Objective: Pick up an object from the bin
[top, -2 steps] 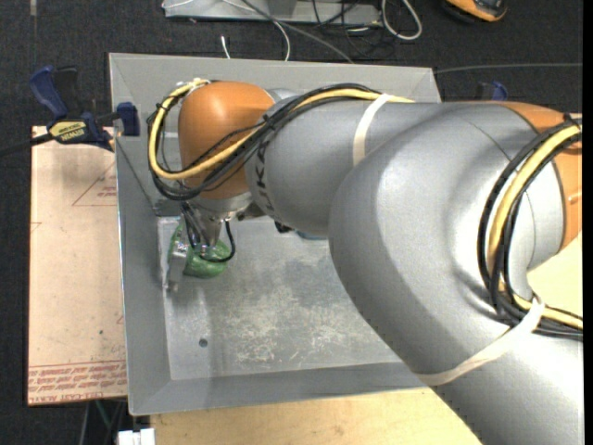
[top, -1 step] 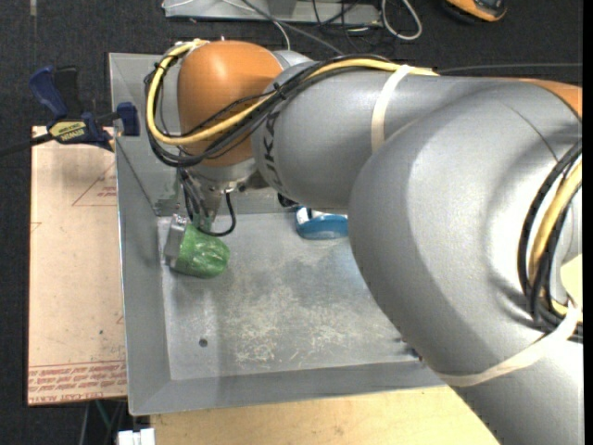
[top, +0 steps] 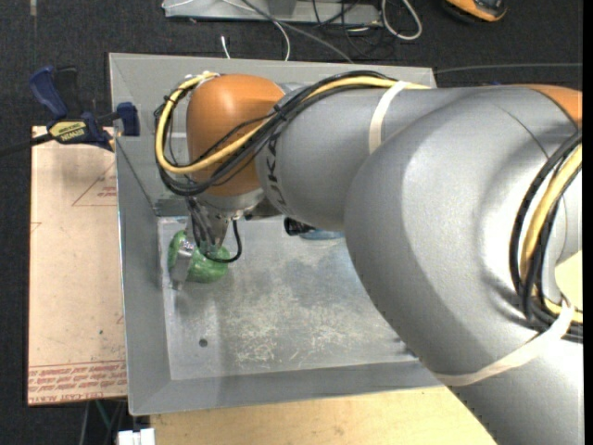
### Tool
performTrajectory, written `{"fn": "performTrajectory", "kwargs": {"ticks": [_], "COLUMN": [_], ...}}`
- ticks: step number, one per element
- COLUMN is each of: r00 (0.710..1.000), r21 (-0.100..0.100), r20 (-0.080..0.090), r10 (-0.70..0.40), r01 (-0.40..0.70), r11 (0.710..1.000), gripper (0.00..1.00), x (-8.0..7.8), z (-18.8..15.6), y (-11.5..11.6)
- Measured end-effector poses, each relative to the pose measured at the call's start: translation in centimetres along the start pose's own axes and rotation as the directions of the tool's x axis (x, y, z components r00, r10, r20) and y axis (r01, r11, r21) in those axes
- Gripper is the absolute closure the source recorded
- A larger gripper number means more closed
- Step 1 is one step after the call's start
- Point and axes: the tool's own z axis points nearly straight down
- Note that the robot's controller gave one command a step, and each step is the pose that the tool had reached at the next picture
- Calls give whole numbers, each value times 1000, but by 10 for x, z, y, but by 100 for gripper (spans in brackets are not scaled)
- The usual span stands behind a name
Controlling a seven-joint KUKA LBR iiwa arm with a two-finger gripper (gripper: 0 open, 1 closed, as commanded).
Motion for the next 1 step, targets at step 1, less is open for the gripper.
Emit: {"fn": "performTrajectory", "kwargs": {"ticks": [1], "r00": [988], "r21": [-11], "r20": [10], "r10": [151], "r01": [-151], "r11": [988], "gripper": [0], "x": [-1], "z": [31], "y": [-1]}}
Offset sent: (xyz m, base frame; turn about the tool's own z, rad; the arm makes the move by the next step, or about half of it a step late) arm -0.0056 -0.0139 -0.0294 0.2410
